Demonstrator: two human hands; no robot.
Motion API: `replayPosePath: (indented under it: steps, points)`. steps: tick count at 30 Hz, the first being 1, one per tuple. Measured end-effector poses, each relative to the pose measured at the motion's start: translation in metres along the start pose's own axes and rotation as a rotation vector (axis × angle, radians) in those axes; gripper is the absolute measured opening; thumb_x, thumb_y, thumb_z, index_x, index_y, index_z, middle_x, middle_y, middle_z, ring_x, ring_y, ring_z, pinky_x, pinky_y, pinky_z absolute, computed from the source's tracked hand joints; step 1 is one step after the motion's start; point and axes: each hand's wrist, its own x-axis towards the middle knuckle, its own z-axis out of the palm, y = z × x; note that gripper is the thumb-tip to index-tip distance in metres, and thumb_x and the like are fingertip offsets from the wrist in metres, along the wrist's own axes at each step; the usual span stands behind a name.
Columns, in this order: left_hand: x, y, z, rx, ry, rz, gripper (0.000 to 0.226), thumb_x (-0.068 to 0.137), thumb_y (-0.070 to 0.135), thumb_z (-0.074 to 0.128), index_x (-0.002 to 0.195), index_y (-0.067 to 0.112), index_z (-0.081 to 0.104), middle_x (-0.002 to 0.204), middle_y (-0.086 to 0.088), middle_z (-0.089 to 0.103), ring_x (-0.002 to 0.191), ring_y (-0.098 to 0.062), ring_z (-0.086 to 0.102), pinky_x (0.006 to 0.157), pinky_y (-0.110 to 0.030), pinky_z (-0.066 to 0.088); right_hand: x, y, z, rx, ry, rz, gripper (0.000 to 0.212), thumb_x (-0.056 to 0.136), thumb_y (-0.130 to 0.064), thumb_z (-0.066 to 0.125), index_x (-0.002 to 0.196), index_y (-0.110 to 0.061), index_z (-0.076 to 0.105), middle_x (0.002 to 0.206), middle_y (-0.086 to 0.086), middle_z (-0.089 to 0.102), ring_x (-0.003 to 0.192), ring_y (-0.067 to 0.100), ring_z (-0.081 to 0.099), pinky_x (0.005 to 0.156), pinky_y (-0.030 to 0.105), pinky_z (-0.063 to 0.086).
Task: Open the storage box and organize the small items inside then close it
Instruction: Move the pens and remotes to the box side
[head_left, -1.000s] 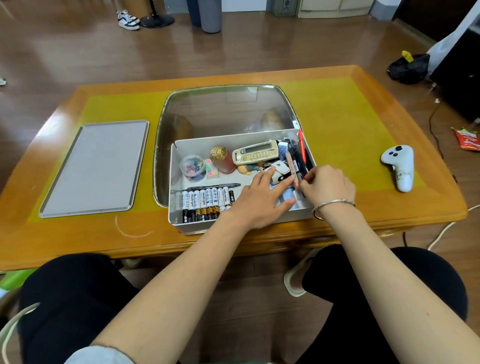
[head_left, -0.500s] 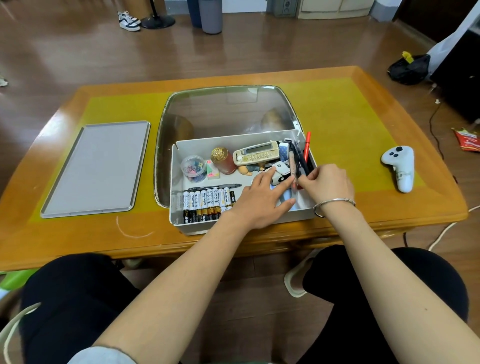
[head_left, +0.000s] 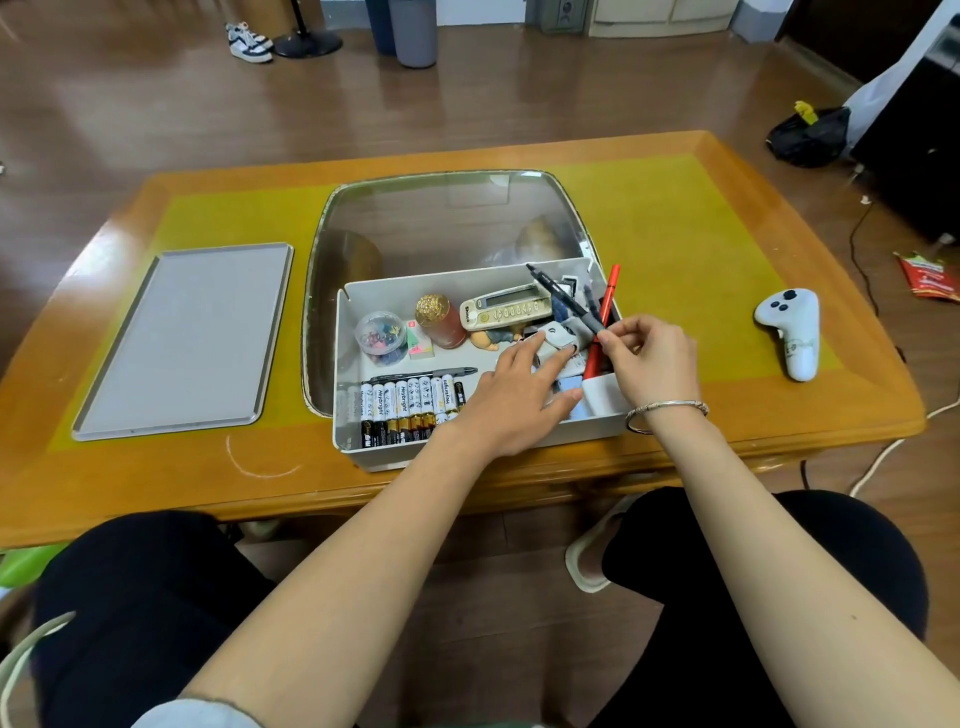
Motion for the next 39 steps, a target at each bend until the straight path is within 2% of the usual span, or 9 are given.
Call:
replayPosePath:
  steps: [3,6,9,12,16,21,28,30,39]
  points:
    - [-0.005,0.005,-0.007,-0.078,0.359,0.007,0.041,0.097,0.027,0.049,0.135,0.012,0.044,0.141,-0.008,0.041,0.13,-0.024,0.034,0.107,-0.045,0.035,-0.001,0.003,-0.001,0.085,-0.01,-0.048,0.003,0.082,-0.021,0.07,0.083,-0.018,0.068,0.067,-0.005,0.061,0.064,0.012,0.058,0.061,0.022,0.045]
    - [-0.009,-0.002,-0.015,-0.007,0.617,-0.088,0.039,0.091,0.011,0.055,0.13,0.01,0.049,0.131,-0.011,0.046,0.121,-0.027,0.039,0.102,-0.041,0.036,-0.004,0.004,-0.002,0.148,-0.075,-0.124,0.008,0.081,-0.016,0.072,0.084,-0.021,0.067,0.07,-0.006,0.061,0.06,0.001,0.049,0.055,0.009,0.037]
    - [-0.012,-0.017,-0.025,0.138,0.569,-0.079,0.036,0.095,0.02,0.056,0.13,0.019,0.054,0.136,-0.006,0.048,0.125,-0.028,0.038,0.098,-0.038,0.028,-0.007,0.004,-0.003,0.155,-0.148,-0.191,0.014,0.08,-0.016,0.073,0.083,-0.027,0.065,0.073,-0.008,0.059,0.061,0.001,0.044,0.058,0.013,0.035]
    - [-0.017,-0.027,-0.033,0.166,0.511,-0.026,0.026,0.096,0.027,0.054,0.119,0.024,0.064,0.119,0.003,0.062,0.112,-0.023,0.048,0.084,-0.033,0.023,-0.006,0.002,-0.002,0.176,-0.166,-0.208,0.02,0.079,-0.019,0.074,0.079,-0.035,0.063,0.073,-0.008,0.06,0.062,0.002,0.043,0.059,0.017,0.036]
    - [-0.025,-0.04,-0.039,0.166,0.478,-0.062,0.027,0.098,0.029,0.051,0.122,0.025,0.063,0.107,0.002,0.068,0.098,-0.023,0.052,0.074,-0.031,0.018,0.002,0.003,-0.001,0.178,-0.037,-0.087,0.017,0.079,-0.038,0.072,0.088,-0.025,0.065,0.077,-0.009,0.064,0.065,0.002,0.05,0.061,0.023,0.04]
    - [-0.039,-0.06,-0.049,0.124,0.538,-0.198,0.029,0.097,0.032,0.052,0.121,0.022,0.064,0.107,-0.006,0.07,0.1,-0.028,0.055,0.078,-0.036,0.031,0.019,0.005,0.002,-0.261,0.007,-0.027,0.021,0.081,-0.036,0.068,0.092,-0.018,0.067,0.095,0.004,0.063,0.091,0.025,0.059,0.07,0.028,0.038]
    - [-0.056,-0.084,-0.062,0.083,0.665,-0.353,0.026,0.098,0.034,0.048,0.113,0.022,0.065,0.084,0.0,0.053,0.082,-0.017,0.037,0.07,-0.034,0.031,0.024,-0.001,0.009,-0.382,0.019,0.008,0.012,0.078,-0.027,0.065,0.068,-0.025,0.06,0.083,-0.001,0.056,0.087,0.026,0.058,0.064,0.028,0.035]
    - [-0.059,-0.09,-0.063,0.04,0.702,-0.401,0.026,0.099,0.033,0.048,0.115,0.022,0.064,0.087,0.002,0.046,0.084,-0.016,0.035,0.072,-0.034,0.033,0.025,-0.002,0.011,-0.362,0.066,-0.005,0.01,0.076,-0.026,0.062,0.066,-0.025,0.059,0.077,-0.004,0.051,0.084,0.026,0.058,0.062,0.027,0.033]
    - [-0.068,-0.105,-0.059,0.013,0.704,-0.436,0.026,0.102,0.024,0.04,0.119,0.013,0.056,0.112,-0.007,0.061,0.105,-0.023,0.043,0.081,-0.03,0.031,0.032,-0.004,0.023,-0.379,0.019,-0.023,0.018,0.076,-0.042,0.067,0.077,-0.023,0.068,0.085,0.002,0.059,0.086,0.026,0.058,0.069,0.031,0.042]
